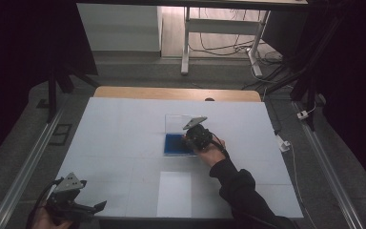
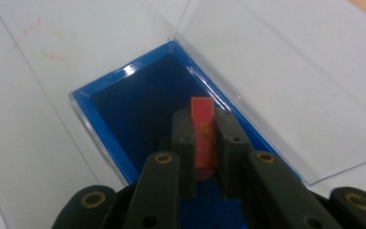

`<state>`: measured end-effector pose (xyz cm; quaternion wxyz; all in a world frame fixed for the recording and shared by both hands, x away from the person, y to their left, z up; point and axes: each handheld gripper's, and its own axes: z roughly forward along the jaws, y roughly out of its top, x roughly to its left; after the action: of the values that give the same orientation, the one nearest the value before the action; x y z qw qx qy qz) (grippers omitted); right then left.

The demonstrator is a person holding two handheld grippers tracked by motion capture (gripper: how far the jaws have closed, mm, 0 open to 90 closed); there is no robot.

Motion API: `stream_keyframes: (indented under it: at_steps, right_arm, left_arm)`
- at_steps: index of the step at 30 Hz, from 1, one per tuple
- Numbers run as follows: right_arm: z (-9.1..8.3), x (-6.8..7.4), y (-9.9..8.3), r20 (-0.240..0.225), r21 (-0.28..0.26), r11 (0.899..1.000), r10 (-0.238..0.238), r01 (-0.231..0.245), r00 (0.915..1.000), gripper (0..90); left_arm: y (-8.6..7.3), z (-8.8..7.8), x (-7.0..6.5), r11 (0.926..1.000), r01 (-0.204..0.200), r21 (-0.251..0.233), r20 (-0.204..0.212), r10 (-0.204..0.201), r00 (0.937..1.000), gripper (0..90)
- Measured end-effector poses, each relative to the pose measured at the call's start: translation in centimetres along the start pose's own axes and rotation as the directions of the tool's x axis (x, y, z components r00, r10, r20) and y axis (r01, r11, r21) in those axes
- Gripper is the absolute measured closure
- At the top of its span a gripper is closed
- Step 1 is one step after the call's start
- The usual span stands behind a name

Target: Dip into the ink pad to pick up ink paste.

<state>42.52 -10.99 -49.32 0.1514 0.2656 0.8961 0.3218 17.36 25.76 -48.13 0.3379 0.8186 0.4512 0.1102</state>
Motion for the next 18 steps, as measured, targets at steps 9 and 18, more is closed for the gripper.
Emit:
stream_keyframes:
  at_steps: [9,18]
  right_arm:
    - [0.03,-0.79,-0.29,-0.04,-0.015,0.999,0.045,-0.046,0.9982,81.0]
    - [-0.03,-1.2,-0.59,-0.067,-0.038,0.998,0.045,-0.047,0.9968,80.6]
  left_arm:
    - [-0.01,-0.03,0.07,1.0,0.006,-0.004,0.003,-0.006,1.0,0.4]
    - [0.02,-0.02,0.12,1.0,0.007,-0.005,0.006,-0.007,1.0,0.4]
